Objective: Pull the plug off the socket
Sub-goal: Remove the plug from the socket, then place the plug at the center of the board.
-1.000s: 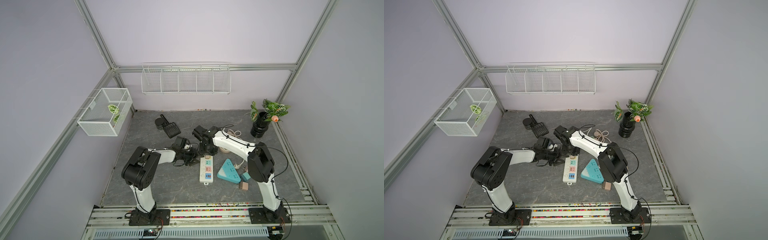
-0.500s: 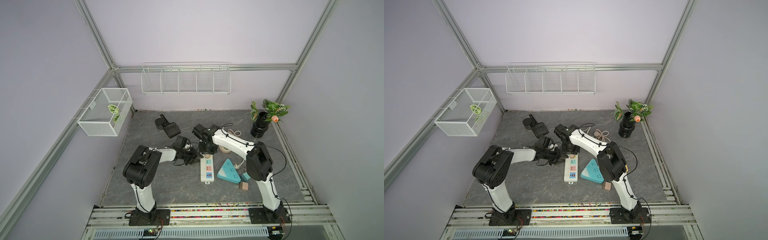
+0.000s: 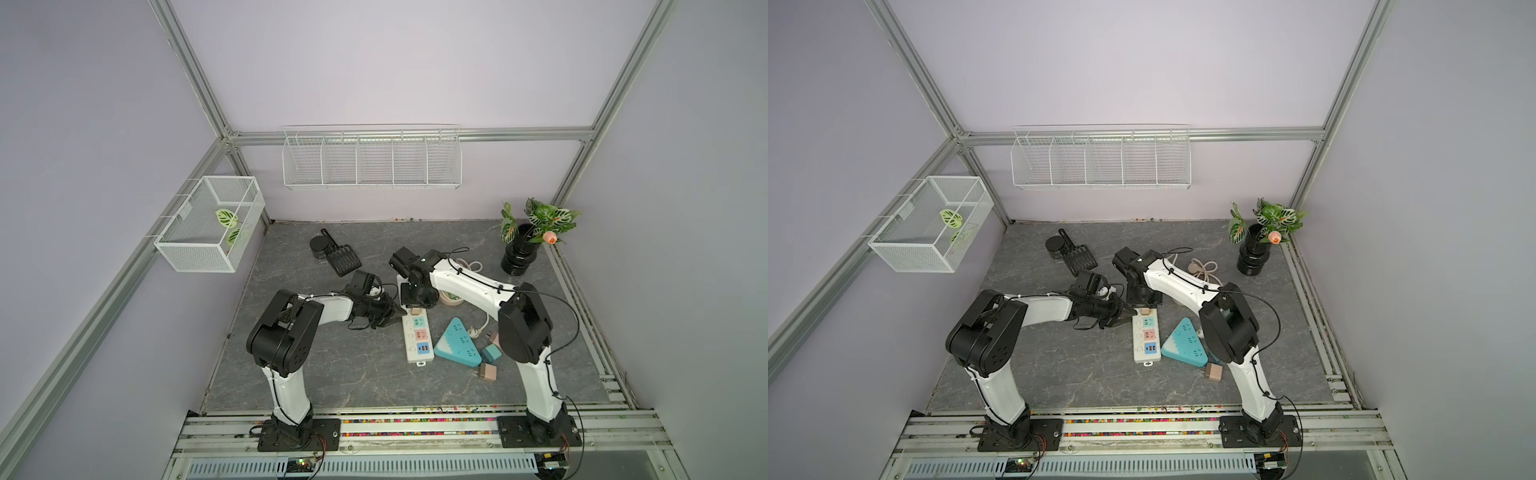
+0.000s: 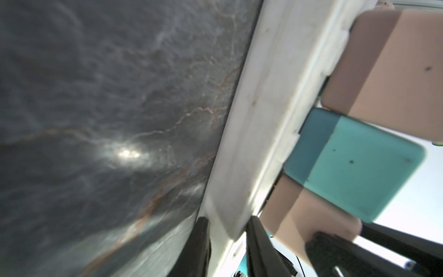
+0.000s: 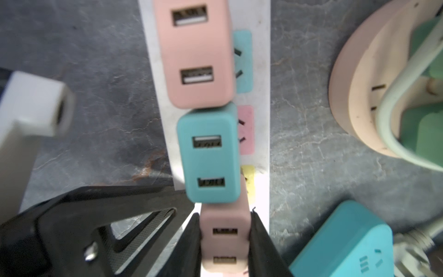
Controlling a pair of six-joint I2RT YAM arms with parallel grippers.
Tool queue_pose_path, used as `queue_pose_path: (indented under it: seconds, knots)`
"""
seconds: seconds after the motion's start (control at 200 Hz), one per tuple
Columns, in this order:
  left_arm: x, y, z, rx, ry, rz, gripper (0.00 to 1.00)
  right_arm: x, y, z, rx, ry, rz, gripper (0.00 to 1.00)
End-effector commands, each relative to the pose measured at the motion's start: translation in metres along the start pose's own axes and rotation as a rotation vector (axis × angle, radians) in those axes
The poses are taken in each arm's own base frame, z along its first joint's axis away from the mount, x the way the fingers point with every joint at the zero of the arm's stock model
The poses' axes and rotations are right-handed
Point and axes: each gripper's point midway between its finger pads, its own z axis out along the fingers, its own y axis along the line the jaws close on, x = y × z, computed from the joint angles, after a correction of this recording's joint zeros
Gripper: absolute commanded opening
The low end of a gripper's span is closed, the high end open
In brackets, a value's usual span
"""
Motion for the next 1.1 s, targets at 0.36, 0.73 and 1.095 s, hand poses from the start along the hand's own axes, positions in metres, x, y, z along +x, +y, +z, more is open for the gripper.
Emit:
queue_pose_path:
  seconds: [0.36, 0.73, 1.095]
  knots:
    - [0.028, 0.135, 0.006, -0.43, -0.016, -0.294, 0.27, -0.028, -0.01, -0.037, 0.067, -0.131, 0.018, 0.28]
    - [0.019, 0.074, 0.004, -0.259, 0.029, -0.104, 0.3, -0.015, -0.014, -0.074, -0.157, -0.242, 0.012, 0.28]
    - [0.014, -0.024, -0.057, -0.082, -0.131, 0.284, 0.38, 0.006, -0.019, -0.091, -0.739, -0.287, 0.207, 0.28]
